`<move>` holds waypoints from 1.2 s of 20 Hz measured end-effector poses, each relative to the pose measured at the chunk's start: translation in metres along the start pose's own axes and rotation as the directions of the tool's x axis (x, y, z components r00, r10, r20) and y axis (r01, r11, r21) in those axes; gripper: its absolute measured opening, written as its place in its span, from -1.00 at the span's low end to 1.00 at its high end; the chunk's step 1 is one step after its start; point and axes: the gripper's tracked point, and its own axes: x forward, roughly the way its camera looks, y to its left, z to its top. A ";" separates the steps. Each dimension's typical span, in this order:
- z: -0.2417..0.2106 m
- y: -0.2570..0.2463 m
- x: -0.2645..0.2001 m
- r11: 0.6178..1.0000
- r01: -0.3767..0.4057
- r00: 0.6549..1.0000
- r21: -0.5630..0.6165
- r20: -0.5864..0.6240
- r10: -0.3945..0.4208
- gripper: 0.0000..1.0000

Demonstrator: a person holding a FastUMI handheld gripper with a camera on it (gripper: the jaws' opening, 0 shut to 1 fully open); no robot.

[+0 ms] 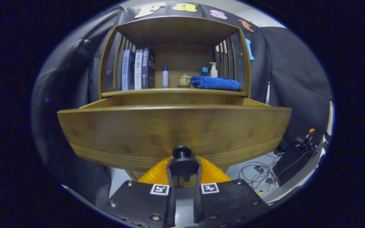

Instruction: Pull open the drawer, take out the items inside it, and place them on the countertop above the cabinet.

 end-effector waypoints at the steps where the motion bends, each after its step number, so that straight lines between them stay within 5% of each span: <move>1: -0.002 -0.001 -0.001 1.000 -0.002 1.000 0.000 -0.004 0.002 -0.56; 6: -0.002 0.002 0.000 0.999 -0.039 0.999 0.025 -0.004 0.039 -0.45; 13: 0.065 -0.007 -0.054 0.995 0.019 0.996 0.094 0.083 -0.027 0.99; 19: 0.126 0.008 -0.060 1.000 0.011 1.000 0.010 0.028 -0.011 1.00; 24: 0.151 0.034 0.007 0.999 -0.007 0.995 -0.038 -0.097 0.003 1.00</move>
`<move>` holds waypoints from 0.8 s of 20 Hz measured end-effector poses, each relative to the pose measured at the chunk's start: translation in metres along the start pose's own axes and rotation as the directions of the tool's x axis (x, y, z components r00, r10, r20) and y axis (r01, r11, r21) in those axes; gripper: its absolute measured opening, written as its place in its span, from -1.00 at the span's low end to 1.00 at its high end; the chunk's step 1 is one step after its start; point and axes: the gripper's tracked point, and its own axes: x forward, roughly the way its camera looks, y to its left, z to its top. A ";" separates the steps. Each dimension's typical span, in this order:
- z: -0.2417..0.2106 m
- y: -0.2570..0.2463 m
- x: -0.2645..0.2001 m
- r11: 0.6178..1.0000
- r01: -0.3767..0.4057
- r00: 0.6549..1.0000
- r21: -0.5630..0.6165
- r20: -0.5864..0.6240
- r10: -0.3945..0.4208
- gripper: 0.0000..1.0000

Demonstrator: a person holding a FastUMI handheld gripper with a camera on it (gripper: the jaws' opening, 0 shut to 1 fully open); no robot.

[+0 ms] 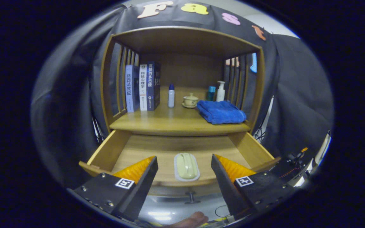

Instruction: Pull open the drawer, take out the items inside it, and place them on the countertop above the cabinet.

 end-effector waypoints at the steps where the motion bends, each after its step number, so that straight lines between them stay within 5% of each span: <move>1: -0.003 0.007 0.017 1.000 -0.003 0.999 -0.004 -0.052 0.003 1.00; 11: -0.045 -0.003 0.102 0.997 0.063 0.939 -0.033 -0.337 -0.070 0.85; 14: -0.066 -0.013 0.115 0.994 0.082 0.914 -0.065 -0.393 -0.101 0.21; 16: -0.081 -0.010 0.119 0.996 0.069 0.895 -0.063 -0.437 -0.090 0.22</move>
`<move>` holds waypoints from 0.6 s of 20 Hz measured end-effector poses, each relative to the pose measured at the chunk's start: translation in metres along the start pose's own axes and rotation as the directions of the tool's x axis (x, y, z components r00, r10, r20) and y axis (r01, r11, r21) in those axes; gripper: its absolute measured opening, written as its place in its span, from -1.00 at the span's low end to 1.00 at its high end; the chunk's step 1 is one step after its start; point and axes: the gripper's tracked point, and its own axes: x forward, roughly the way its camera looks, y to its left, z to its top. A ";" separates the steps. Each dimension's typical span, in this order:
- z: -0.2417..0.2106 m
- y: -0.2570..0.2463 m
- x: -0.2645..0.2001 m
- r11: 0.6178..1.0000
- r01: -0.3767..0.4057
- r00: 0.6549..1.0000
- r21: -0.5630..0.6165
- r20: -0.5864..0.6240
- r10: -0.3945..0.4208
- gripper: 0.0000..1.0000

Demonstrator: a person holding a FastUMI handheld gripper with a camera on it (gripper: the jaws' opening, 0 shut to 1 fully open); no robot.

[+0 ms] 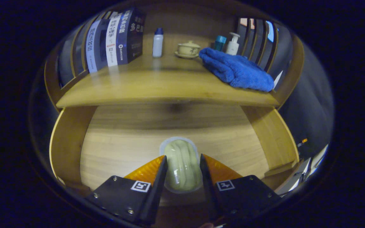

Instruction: Pull open the drawer, take out the items inside it, and place them on the countertop above the cabinet.

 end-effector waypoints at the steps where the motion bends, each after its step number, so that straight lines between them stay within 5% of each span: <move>1: -0.004 -0.006 0.002 0.999 0.026 1.000 -0.022 -0.012 -0.027 0.22; 2: -0.009 -0.001 0.001 1.000 0.019 1.000 -0.022 -0.013 -0.020 0.22; 4: 0.002 0.006 0.002 1.000 -0.016 0.999 -0.013 0.049 0.016 -0.73; 12: 0.047 0.004 -0.078 0.997 -0.051 0.912 0.054 0.409 0.025 -0.73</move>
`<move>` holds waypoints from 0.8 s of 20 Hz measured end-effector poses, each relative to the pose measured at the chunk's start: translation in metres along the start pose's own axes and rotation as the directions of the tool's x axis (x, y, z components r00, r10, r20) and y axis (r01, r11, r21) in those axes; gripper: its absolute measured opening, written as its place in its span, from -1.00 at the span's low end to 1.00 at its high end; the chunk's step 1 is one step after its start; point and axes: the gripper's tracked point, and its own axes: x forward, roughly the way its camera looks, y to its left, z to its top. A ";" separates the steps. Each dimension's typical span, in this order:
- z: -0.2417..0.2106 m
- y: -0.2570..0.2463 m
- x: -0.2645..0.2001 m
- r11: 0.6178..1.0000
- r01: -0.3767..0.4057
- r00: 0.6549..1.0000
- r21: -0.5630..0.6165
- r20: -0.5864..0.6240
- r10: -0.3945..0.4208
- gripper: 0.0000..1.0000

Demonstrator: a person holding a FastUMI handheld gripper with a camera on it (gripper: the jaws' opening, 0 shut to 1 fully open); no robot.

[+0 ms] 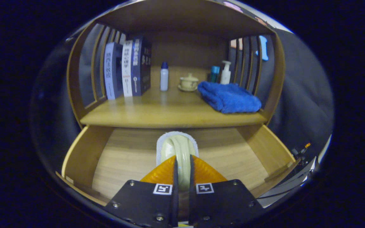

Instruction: Pull open the drawer, take out the items inside it, and place them on the countertop above the cabinet.

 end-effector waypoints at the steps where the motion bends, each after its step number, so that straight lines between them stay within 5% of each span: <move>1: 0.011 0.000 -0.010 1.000 0.002 0.999 -0.003 0.032 -0.002 -0.74; 9: 0.113 -0.004 -0.067 0.999 0.002 0.966 0.034 0.258 -0.010 -0.74; 16: 0.147 0.001 0.000 0.998 -0.008 0.984 0.055 0.179 -0.002 -0.74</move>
